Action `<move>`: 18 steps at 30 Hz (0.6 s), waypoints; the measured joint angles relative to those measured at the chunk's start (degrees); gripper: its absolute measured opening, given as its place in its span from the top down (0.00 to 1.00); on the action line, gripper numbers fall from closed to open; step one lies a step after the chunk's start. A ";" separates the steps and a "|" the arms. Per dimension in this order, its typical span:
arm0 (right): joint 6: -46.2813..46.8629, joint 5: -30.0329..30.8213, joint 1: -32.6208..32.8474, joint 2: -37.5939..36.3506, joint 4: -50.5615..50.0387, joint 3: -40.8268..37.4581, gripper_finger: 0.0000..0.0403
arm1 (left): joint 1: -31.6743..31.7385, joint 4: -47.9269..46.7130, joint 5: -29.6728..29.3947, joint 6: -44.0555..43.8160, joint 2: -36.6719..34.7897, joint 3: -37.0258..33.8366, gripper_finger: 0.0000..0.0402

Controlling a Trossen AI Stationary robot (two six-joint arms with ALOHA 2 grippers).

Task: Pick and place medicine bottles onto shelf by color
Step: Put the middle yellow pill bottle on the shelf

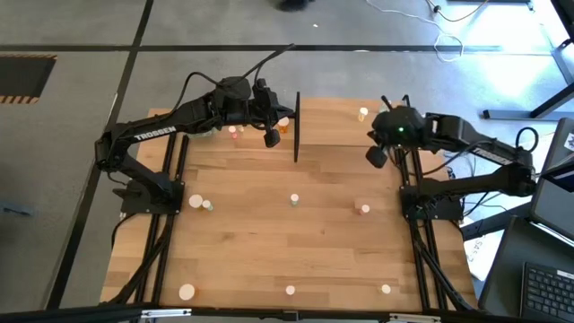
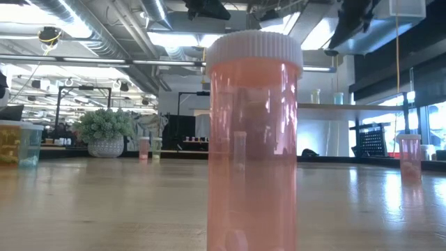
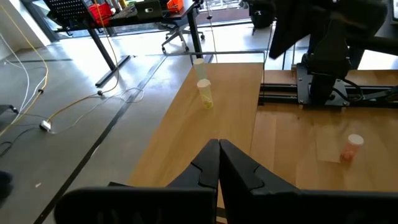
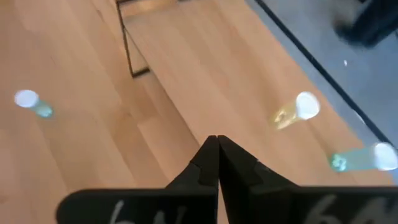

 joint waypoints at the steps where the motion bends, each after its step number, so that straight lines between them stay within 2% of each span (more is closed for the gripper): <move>1: -0.02 -1.03 -0.70 0.00 1.11 -1.36 0.99 | 0.01 0.00 0.00 0.02 0.00 0.00 1.00; 5: -0.51 -4.60 -4.03 0.00 10.35 -8.11 0.99 | 0.00 0.00 0.00 0.00 0.00 0.00 1.00; 12: -0.35 -1.59 -10.30 0.00 22.86 -18.25 1.00 | 0.00 0.02 0.00 0.00 0.00 0.00 1.00; 18: -0.38 -1.15 -14.00 0.02 33.27 -23.74 1.00 | 0.02 0.02 0.00 0.00 0.00 0.00 1.00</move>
